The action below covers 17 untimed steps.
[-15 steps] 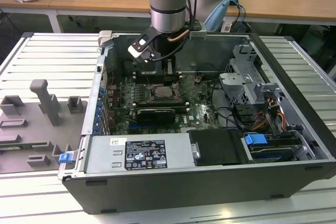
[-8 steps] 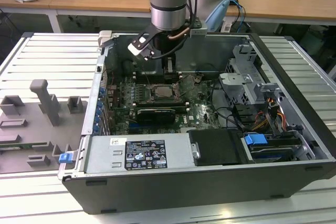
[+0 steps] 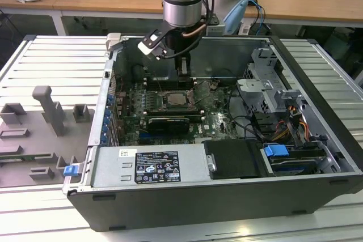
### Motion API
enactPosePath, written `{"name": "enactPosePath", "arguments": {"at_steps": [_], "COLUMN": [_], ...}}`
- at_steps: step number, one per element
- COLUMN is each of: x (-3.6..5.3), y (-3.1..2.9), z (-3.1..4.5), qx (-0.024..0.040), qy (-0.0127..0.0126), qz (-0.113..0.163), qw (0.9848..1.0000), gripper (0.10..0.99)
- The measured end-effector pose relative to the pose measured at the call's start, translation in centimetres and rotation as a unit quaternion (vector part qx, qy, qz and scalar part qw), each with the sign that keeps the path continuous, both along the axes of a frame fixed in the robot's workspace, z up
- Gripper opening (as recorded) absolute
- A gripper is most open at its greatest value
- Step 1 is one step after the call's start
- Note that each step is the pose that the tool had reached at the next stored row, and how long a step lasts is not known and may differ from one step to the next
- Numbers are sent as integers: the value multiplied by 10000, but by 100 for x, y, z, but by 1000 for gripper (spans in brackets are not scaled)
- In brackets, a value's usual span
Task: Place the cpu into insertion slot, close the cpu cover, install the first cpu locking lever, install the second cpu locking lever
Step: 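Close the cpu cover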
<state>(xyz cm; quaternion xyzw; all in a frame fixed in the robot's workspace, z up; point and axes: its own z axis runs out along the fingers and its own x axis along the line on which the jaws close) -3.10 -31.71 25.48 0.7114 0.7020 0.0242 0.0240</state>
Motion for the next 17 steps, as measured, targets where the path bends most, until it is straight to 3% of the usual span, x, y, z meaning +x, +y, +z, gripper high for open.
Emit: {"name": "enactPosePath", "arguments": {"at_steps": [4, 9, 17], "x": [40, 40, 73], "y": [0, 0, 0], "z": [28, 159, 178], "qx": [-12, -20, -22], "qy": [6, 6, 24], "qz": [-1, 0, 0], "qw": [10000, 10000, 10000], "gripper": [106, 106, 106]}}
